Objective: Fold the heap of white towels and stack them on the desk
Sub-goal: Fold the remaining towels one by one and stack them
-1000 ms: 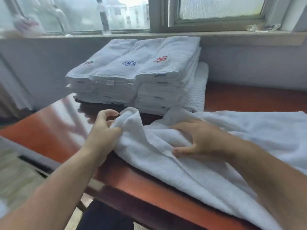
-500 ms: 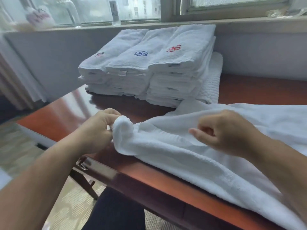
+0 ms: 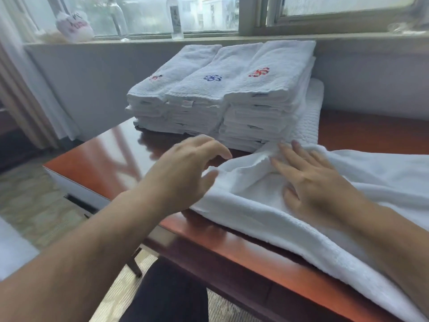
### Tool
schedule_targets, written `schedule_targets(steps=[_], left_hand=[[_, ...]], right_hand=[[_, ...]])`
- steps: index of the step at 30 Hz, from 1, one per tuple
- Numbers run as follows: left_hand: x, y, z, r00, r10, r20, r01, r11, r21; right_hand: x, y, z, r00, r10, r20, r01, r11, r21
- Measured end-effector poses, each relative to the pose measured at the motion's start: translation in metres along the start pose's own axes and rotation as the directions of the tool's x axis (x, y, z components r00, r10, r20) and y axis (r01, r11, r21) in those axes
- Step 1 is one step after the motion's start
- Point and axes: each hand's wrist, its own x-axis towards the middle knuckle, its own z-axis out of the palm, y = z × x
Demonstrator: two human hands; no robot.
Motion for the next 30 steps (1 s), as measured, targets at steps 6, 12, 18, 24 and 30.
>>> schedule_targets(steps=[6, 12, 18, 24, 30], left_hand=[[0.027, 0.040, 0.037, 0.919, 0.000, 0.394, -0.034, 0.996, 0.080], [0.047, 0.022, 0.057, 0.949, -0.211, 0.236, 0.169, 0.968, 0.185], [0.054, 0.003, 0.055, 0.934, -0.332, -0.132, 0.316, 0.940, -0.130], [0.065, -0.031, 0.038, 0.730, -0.628, -0.270, 0.499, 0.760, -0.417], [0.066, -0.053, 0.032, 0.757, -0.603, -0.253, 0.468, 0.770, -0.433]], right_hand=[[0.006, 0.022, -0.003, 0.889, 0.197, -0.414, -0.254, 0.963, -0.088], [0.004, 0.027, -0.015, 0.689, 0.306, -0.657, -0.269, 0.950, 0.161], [-0.001, 0.024, -0.016, 0.797, 0.349, -0.493, -0.097, 0.879, 0.467], [-0.003, 0.022, -0.003, 0.998, 0.063, -0.031, -0.045, 0.905, 0.422], [-0.005, 0.017, -0.004, 0.997, -0.035, -0.065, 0.058, 0.917, 0.395]])
